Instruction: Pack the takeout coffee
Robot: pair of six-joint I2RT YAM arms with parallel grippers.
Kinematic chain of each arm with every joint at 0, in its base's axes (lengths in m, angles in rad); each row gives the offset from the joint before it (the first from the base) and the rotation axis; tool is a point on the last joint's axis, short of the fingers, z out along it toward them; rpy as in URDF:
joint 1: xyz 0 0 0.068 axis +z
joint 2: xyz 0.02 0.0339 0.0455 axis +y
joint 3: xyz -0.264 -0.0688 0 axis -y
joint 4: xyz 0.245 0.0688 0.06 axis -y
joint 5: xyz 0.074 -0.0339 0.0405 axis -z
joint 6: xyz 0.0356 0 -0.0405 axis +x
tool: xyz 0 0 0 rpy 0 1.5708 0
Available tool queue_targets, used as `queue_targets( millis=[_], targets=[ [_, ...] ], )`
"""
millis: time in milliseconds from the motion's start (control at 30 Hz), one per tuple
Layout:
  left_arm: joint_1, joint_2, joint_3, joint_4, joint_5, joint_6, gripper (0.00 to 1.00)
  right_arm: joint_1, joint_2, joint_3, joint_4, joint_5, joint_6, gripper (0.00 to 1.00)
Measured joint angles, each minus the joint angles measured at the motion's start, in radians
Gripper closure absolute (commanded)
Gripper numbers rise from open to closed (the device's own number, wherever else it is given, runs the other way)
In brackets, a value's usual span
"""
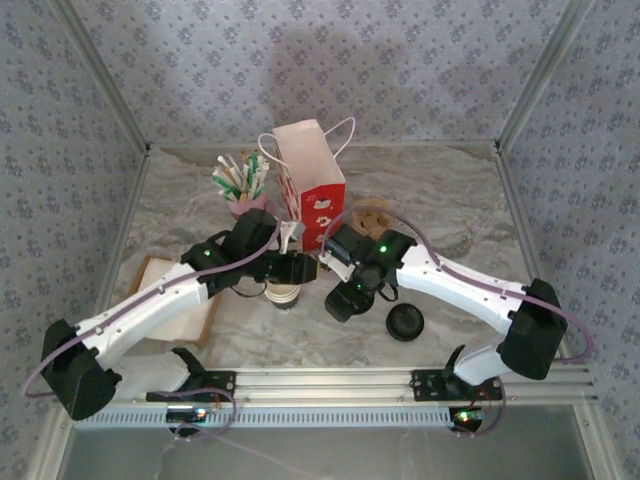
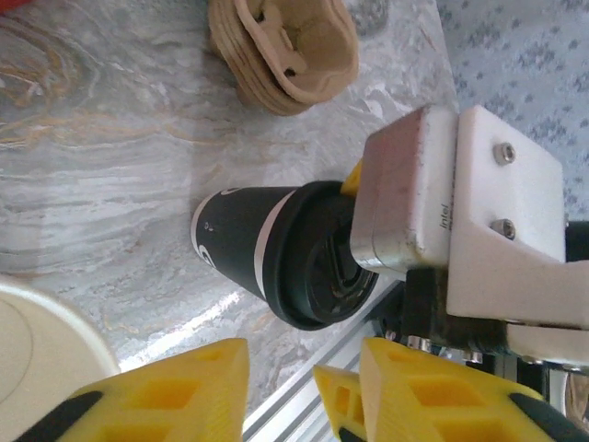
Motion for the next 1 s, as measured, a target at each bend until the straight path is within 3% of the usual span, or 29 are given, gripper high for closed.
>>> queue_targets(
  millis=[267, 600, 767, 1000],
  targets=[
    [0.018, 0.079, 0.021, 0.006, 0.065, 0.006, 0.69, -0.038, -0.016, -0.004, -0.010, -0.027, -0.026, 0.00],
    [0.018, 0.102, 0.021, 0.024, 0.065, 0.005, 0.67, -0.066, -0.095, -0.003, 0.010, -0.072, -0.030, 0.03],
    [0.019, 0.087, 0.020, 0.025, 0.056, 0.002, 0.62, -0.093, -0.098, 0.004, 0.000, -0.055, 0.018, 0.19],
    [0.024, -0.024, -0.002, 0.022, 0.006, 0.002, 0.60, -0.095, -0.109, 0.055, -0.011, 0.019, 0.192, 0.63]
  ],
)
